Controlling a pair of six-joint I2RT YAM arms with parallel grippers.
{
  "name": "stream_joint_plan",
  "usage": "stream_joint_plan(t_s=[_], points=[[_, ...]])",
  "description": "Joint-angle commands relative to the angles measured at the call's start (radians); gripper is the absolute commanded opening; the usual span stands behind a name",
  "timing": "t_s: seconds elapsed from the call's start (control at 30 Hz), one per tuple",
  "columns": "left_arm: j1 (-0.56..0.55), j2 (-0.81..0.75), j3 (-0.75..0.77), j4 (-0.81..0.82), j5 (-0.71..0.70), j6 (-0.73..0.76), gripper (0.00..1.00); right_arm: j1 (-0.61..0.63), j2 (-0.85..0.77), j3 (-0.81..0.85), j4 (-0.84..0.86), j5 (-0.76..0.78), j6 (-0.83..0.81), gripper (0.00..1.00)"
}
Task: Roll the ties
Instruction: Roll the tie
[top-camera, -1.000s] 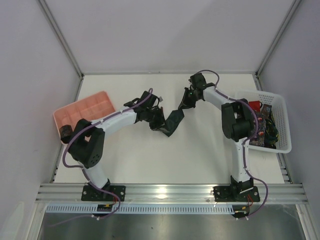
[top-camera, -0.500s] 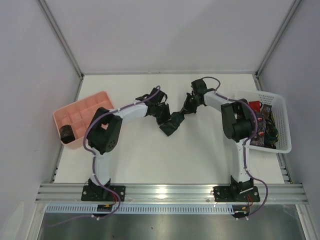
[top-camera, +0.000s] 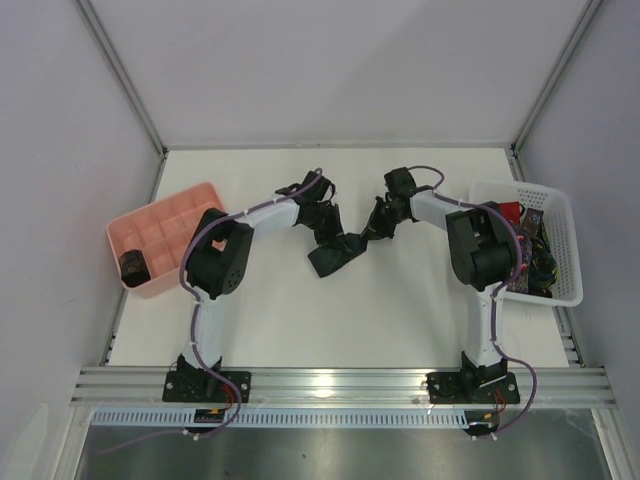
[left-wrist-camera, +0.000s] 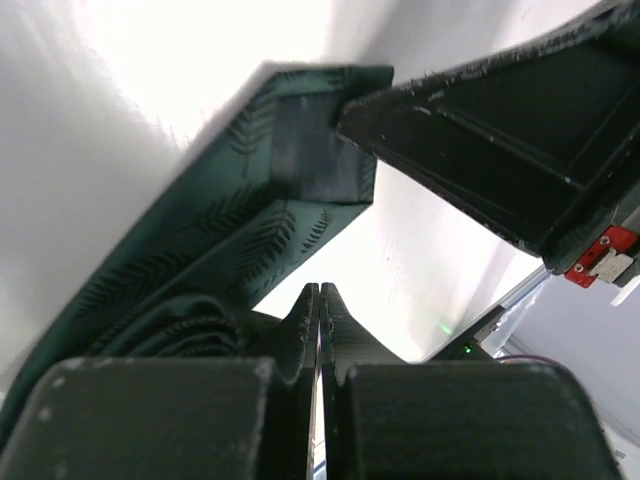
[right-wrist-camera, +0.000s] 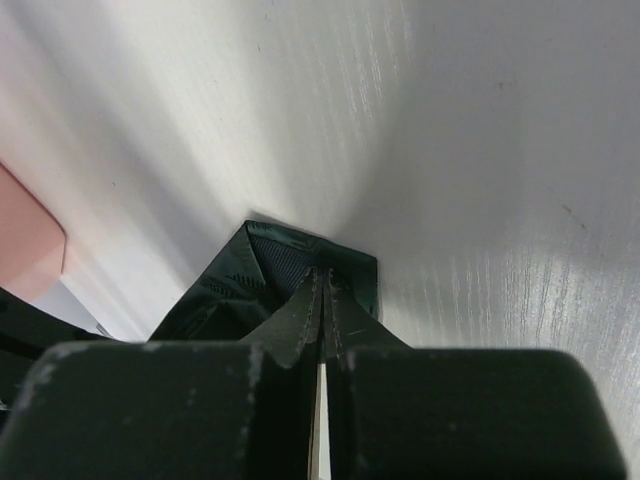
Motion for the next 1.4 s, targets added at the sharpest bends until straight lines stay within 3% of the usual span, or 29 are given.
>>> stream_joint_plan(t_s=[0.0, 0.13, 0.43, 0.5, 0.53, 0.57, 0.67, 0.8, 0.87, 1.0, 1.37], points=[[0.008, -0.053, -0.006, -0.012, 0.021, 0.053, 0.00, 0.007, -0.025, 0.004, -0.087, 0.057, -0.038, 0.00], [0.008, -0.136, -0.029, -0.029, 0.007, 0.117, 0.01, 0.006, -0.049, 0.031, -0.127, 0.069, -0.073, 0.00], [0.031, -0.321, 0.028, -0.020, 0.006, 0.214, 0.31, 0.012, -0.129, 0.081, -0.149, 0.072, -0.170, 0.05], [0.048, -0.367, 0.007, -0.022, 0.001, 0.196, 0.37, 0.017, -0.146, 0.098, -0.189, 0.068, -0.200, 0.14], [0.070, -0.384, -0.027, -0.025, 0.000, 0.188, 0.38, 0.021, -0.155, 0.103, -0.198, 0.060, -0.219, 0.21], [0.082, -0.401, -0.052, -0.029, 0.000, 0.179, 0.42, 0.035, -0.164, 0.104, -0.218, 0.051, -0.239, 0.35], [0.119, -0.504, -0.183, 0.021, 0.017, 0.171, 0.52, 0.062, -0.206, 0.084, -0.229, -0.030, -0.312, 0.55], [0.148, -0.608, -0.329, 0.047, 0.007, 0.191, 0.57, 0.108, -0.247, 0.008, -0.160, -0.219, -0.352, 0.67], [0.171, -0.653, -0.418, 0.063, 0.039, 0.182, 0.57, 0.118, -0.249, -0.009, -0.118, -0.244, -0.357, 0.74], [0.188, -0.722, -0.591, 0.130, 0.075, 0.119, 0.58, 0.129, -0.191, 0.033, -0.130, -0.281, -0.410, 0.77], [0.206, -0.766, -0.744, 0.230, 0.089, 0.036, 0.64, 0.132, -0.050, 0.147, -0.200, -0.279, -0.570, 0.75]])
